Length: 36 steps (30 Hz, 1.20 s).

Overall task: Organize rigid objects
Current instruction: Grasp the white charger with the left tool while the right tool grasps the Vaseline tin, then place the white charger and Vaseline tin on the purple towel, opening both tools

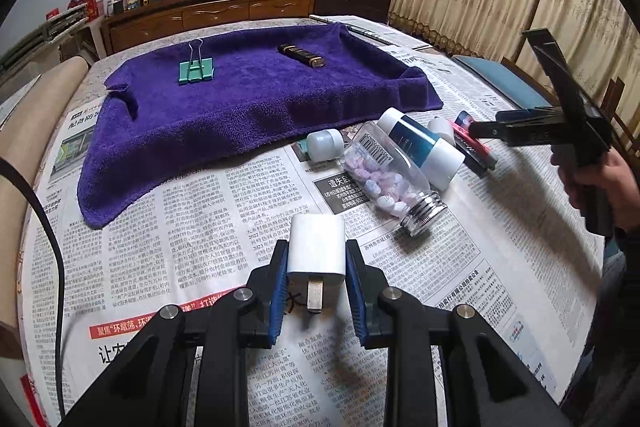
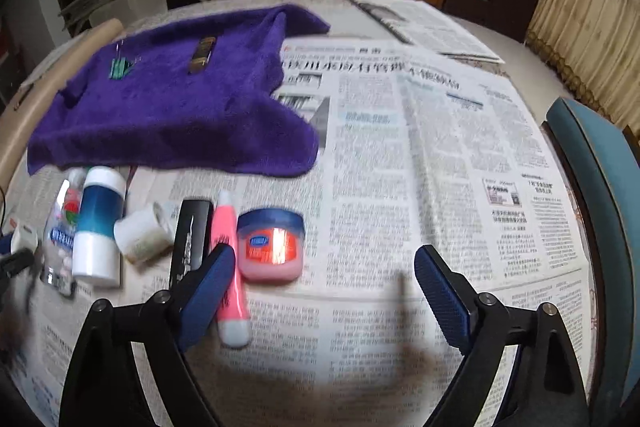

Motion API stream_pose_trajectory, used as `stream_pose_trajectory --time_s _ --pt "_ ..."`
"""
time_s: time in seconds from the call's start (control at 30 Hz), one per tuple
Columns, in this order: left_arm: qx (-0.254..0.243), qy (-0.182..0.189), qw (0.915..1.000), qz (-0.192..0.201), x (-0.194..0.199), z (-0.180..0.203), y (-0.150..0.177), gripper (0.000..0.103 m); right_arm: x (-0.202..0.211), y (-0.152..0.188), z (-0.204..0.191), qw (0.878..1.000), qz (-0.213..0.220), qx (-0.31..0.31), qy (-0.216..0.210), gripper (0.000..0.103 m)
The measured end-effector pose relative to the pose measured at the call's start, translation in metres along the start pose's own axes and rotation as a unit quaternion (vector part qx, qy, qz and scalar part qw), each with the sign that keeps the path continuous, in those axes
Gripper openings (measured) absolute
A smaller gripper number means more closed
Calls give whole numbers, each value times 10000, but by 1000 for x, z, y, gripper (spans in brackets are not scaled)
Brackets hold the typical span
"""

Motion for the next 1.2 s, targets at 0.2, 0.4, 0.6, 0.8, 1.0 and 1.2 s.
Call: stream_pose_trajectory --time_s 0.2,0.4,0.6,0.8,1.0,1.2 --pt "109 52 9999 2 0 -4 0 26 -9 -2 9 9998 -77 -155 95 90" --pt "251 -205 9995 -13 -3 -14 0 26 -15 -4 0 9999 -11 -68 118 81" --pt "334 -281 9990 -40 -4 -19 -1 26 -10 -6 -14 9998 151 -60 -91 36" --pt "453 -279 9985 97 4 -25 -5 26 -6 -5 -19 9998 84 -102 -127 37" --pt "567 -278 9978 211 14 -31 -14 26 9 -17 -20 9994 223 -149 -231 37" --pt "600 -314 9974 243 22 -34 -31 26 20 -33 -29 9986 341 -95 -400 37"
Point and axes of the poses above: each gripper's, at about its wrist camera, not at the fingertips, and x roughly against the way its jaws point, z to its right, y to its underside, the point moved 9 cm from there along -x, roughly the way its jaws point, and after that the axes turned 7 degrees about x, right-handed, at the moved point
